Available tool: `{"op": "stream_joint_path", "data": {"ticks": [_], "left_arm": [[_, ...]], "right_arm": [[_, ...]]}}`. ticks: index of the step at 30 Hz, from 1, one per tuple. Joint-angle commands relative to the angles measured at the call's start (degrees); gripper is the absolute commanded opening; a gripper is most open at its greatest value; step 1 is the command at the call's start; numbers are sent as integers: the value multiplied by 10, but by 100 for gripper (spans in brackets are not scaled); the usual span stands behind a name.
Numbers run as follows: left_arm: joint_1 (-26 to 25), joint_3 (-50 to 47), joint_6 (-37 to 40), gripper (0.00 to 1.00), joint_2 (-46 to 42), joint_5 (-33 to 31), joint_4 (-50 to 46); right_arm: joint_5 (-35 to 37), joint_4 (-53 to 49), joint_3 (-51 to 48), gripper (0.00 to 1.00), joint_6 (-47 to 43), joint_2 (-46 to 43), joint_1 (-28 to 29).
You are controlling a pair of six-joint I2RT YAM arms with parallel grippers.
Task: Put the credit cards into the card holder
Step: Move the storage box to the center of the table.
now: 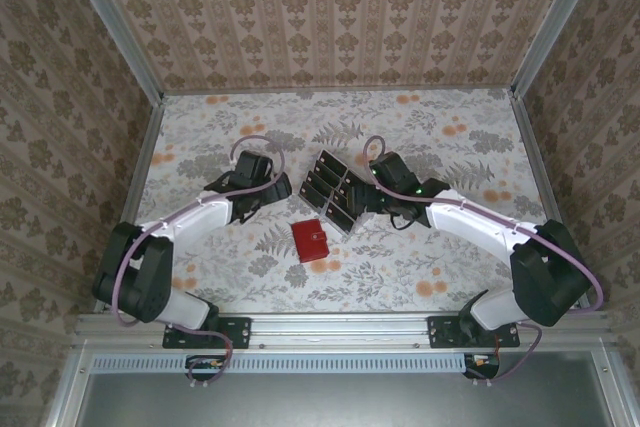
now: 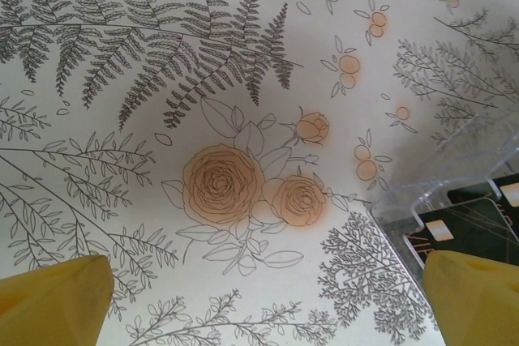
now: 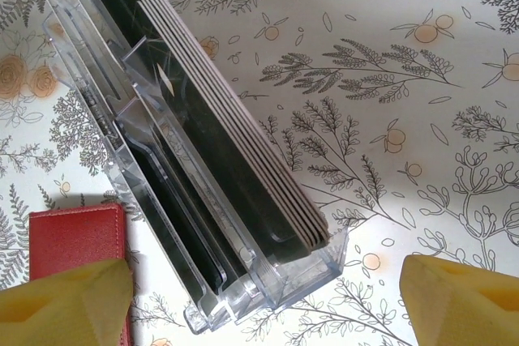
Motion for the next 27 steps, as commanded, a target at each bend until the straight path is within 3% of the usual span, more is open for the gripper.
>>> {"op": "stream_joint_path", "data": {"ticks": [1, 20, 27], "left_arm": [[10, 19, 25, 100, 17, 17, 5], [10, 108, 55, 100, 143, 40, 7], [4, 140, 62, 100, 178, 58, 16]], "right_arm": [[22, -10, -12, 88, 12, 2, 4], [80, 5, 0, 86, -1, 61, -1], [104, 3, -9, 85, 1, 55, -28]]}}
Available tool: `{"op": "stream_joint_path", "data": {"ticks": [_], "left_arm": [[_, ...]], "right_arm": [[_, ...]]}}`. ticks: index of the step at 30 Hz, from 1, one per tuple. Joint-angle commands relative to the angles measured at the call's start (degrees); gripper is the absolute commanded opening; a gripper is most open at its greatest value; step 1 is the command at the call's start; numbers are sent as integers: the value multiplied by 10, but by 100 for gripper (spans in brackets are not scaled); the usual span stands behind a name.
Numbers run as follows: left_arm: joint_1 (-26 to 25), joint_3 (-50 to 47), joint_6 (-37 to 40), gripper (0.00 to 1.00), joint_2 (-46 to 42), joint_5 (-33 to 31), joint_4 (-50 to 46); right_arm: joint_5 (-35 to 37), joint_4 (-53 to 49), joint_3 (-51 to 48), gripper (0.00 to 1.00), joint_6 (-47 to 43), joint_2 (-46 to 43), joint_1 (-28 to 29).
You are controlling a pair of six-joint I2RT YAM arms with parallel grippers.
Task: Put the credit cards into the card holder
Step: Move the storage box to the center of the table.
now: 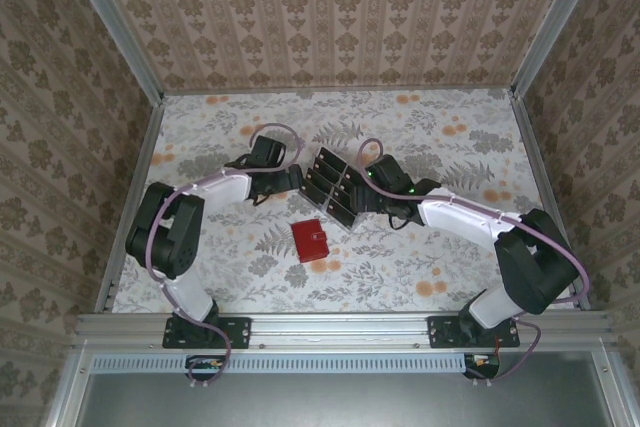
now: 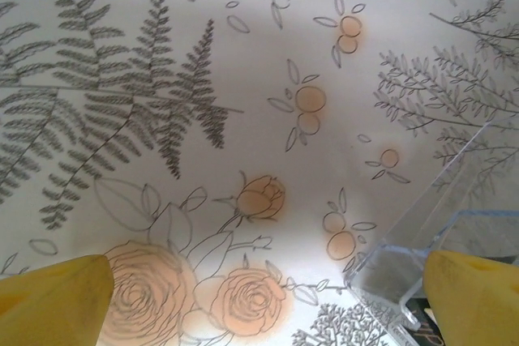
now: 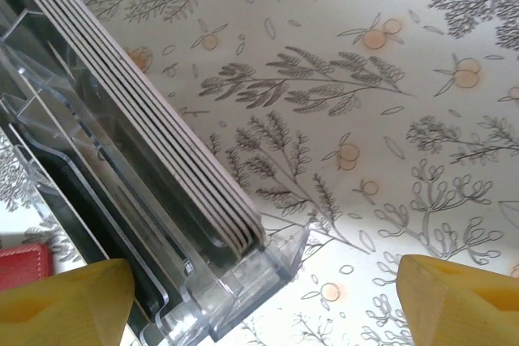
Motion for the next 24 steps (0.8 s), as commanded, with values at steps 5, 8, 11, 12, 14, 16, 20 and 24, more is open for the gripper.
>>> {"op": "stream_joint_path", "data": {"ticks": [5, 8, 11, 12, 14, 16, 20, 24], "left_arm": [[-15, 47, 21, 100, 39, 26, 6], [-24, 67, 23, 100, 57, 31, 6], [-34, 89, 24, 100, 73, 37, 4], [-38, 98, 24, 100, 79, 39, 4], [-46, 115, 25, 100, 90, 41, 1], [-55, 136, 27, 100, 104, 44, -3], [-71, 173, 30, 100, 128, 48, -11], [-81, 205, 35, 100, 150, 50, -22]], "right_arm": [[52, -22, -19, 85, 0, -11, -51], [54, -24, -30, 86, -1, -27, -73], [56, -27, -40, 86, -3, -44, -91], [57, -28, -44, 86, -4, -50, -97], [57, -30, -51, 86, -5, -60, -111], [58, -33, -58, 86, -6, -68, -123], [58, -42, -65, 86, -8, -94, -143], [58, -49, -72, 87, -11, -111, -155]]}}
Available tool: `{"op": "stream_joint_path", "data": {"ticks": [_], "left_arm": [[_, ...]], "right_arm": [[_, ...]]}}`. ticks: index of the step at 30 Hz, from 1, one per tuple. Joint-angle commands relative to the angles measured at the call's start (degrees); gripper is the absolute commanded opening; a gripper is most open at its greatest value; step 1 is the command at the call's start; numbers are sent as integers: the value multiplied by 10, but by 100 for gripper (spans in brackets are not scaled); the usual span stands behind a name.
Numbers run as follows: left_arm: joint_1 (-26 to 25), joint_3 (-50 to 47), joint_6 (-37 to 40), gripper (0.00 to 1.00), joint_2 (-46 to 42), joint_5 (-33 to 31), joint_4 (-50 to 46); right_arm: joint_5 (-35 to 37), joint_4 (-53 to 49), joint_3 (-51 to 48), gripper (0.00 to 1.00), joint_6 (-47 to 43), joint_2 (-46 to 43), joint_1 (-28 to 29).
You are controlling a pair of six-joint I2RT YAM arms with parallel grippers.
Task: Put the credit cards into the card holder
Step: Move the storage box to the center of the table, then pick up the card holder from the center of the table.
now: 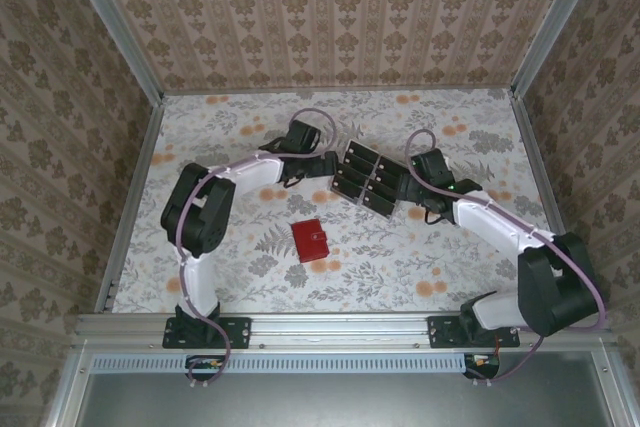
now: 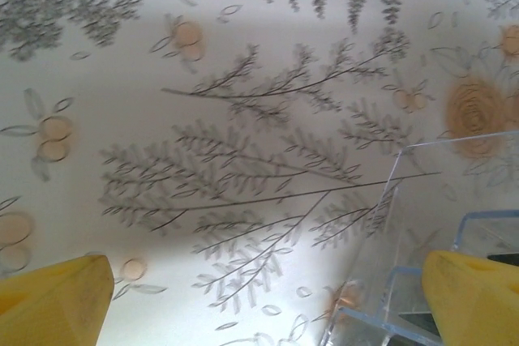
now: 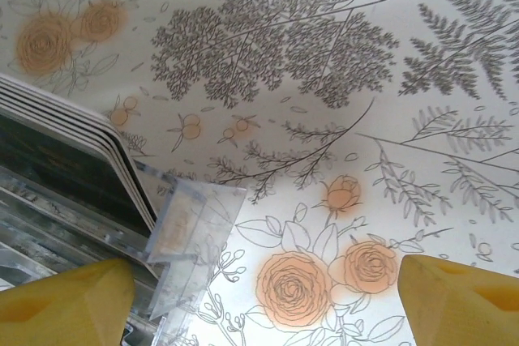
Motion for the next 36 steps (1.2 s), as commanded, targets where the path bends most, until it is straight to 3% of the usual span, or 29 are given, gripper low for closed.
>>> {"op": "stream_joint_path", "data": {"ticks": [1, 5, 12, 17, 21, 27, 36], "left_arm": [[-8, 31, 17, 100, 18, 10, -23], [-6, 39, 17, 100, 12, -4, -35], [34, -19, -13, 100, -69, -7, -25], [70, -101, -26, 100, -171, -3, -17], [112, -200, -59, 100, -260, 5, -17], [147, -312, -81, 100, -359, 17, -33], [179, -359, -67, 100, -420, 15, -66]], "right_arm": [[12, -27, -10, 87, -8, -25, -8], [-13, -39, -8, 87, -13, -52, -10], [-118, -77, -2, 86, -14, -156, -9], [-142, -117, 26, 82, -9, -186, 59], [-128, -116, 50, 76, 19, -130, 162], [-90, -93, 116, 69, 42, 40, 275], [-70, -114, 239, 63, 44, 234, 337]]}}
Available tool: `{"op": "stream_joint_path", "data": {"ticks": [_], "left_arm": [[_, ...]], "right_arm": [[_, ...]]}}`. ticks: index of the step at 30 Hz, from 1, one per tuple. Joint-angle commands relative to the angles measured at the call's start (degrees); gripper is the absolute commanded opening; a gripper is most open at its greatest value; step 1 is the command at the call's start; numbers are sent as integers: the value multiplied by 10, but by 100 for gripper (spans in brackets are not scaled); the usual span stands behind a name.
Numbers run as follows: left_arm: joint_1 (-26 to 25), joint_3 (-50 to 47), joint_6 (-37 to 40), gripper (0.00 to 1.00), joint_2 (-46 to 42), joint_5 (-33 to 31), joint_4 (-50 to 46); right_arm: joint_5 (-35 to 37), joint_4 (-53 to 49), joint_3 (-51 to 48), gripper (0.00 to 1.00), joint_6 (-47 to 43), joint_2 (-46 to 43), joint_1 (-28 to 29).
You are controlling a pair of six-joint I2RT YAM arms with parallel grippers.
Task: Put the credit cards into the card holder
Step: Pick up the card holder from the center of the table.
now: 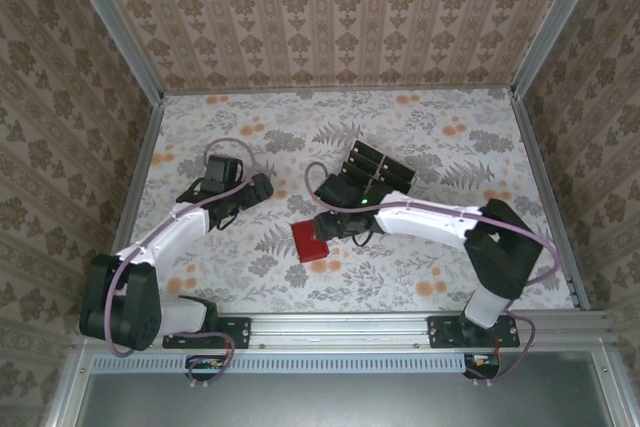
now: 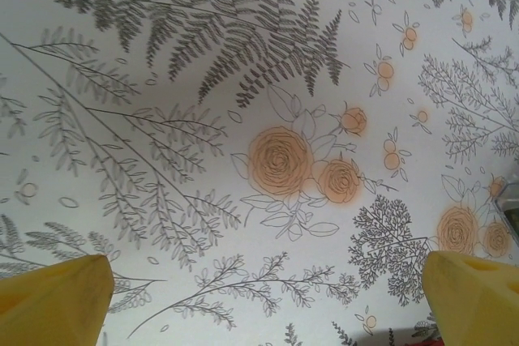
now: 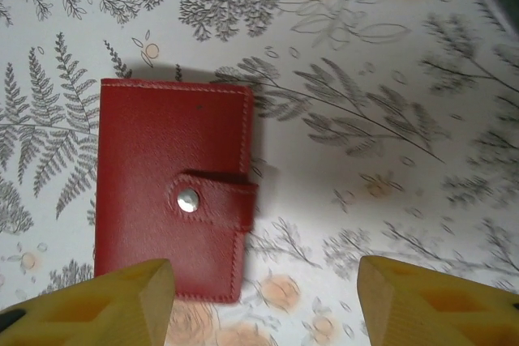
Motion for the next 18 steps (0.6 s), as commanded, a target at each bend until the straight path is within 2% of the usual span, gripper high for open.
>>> {"op": "stream_joint_path", "data": {"ticks": [1, 18], "left_arm": [[13, -11, -1, 100, -16, 8, -20], [49, -53, 3, 100, -28, 41, 7]], "right_arm": [[24, -28, 44, 63, 12, 36, 15], [69, -94, 143, 57, 1, 143, 52]]}}
